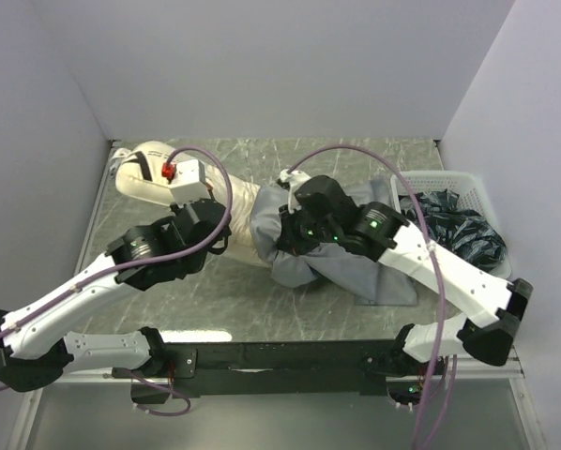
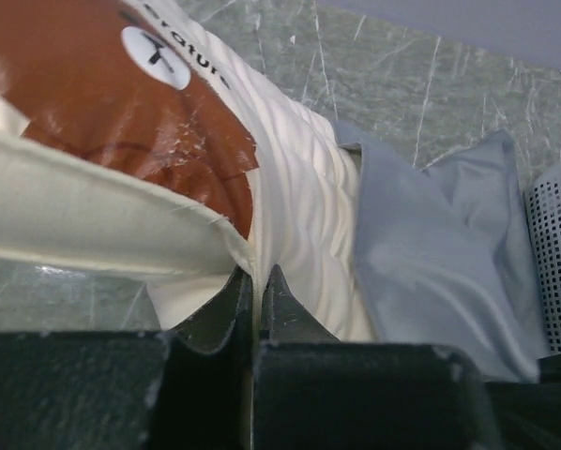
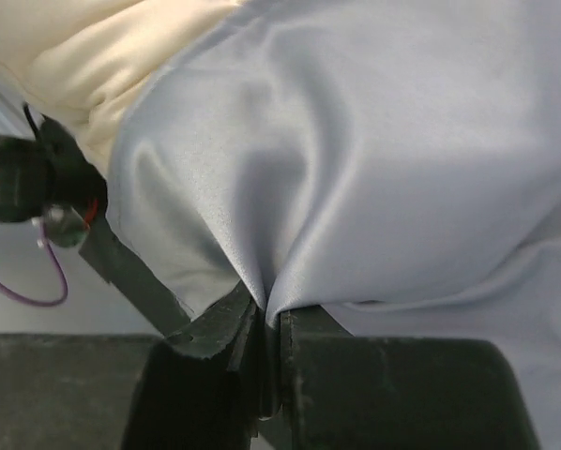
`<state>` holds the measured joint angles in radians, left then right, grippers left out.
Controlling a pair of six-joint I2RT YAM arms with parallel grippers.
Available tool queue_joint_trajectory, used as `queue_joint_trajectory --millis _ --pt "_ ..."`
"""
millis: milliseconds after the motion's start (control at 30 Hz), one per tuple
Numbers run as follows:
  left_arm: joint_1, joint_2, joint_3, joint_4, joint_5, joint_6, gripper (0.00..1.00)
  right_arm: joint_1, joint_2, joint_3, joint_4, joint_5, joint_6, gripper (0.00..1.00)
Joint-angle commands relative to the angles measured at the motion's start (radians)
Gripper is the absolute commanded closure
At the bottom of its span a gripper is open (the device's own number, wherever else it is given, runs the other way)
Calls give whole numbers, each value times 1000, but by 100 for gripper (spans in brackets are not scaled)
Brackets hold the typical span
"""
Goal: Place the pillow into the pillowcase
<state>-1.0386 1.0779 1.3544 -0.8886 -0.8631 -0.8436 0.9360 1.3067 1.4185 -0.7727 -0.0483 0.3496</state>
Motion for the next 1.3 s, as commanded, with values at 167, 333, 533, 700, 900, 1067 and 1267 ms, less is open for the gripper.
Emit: queue_joint_trajectory --millis 167,333,533,700,900,1067,1267 --pt "-38 -139 -331 252 87 -436 99 -35 184 108 173 163 -1 65" --pt "-35 -145 -431 261 61 -633 99 -39 269 126 136 309 32 34" --pt "-11 -92 -408 185 30 -810 99 -36 122 2 150 459 95 7" --pt "-3 -96 -417 232 35 -836 99 -17 -122 -170 197 508 163 4" --pt "0 -69 -399 244 47 -832 99 9 -303 -381 228 541 242 0" --pt "0 -76 -402 254 49 -824 99 86 -371 -545 273 513 321 6" --pt "0 -79 -405 272 55 -801 99 164 -294 -642 315 609 437 5"
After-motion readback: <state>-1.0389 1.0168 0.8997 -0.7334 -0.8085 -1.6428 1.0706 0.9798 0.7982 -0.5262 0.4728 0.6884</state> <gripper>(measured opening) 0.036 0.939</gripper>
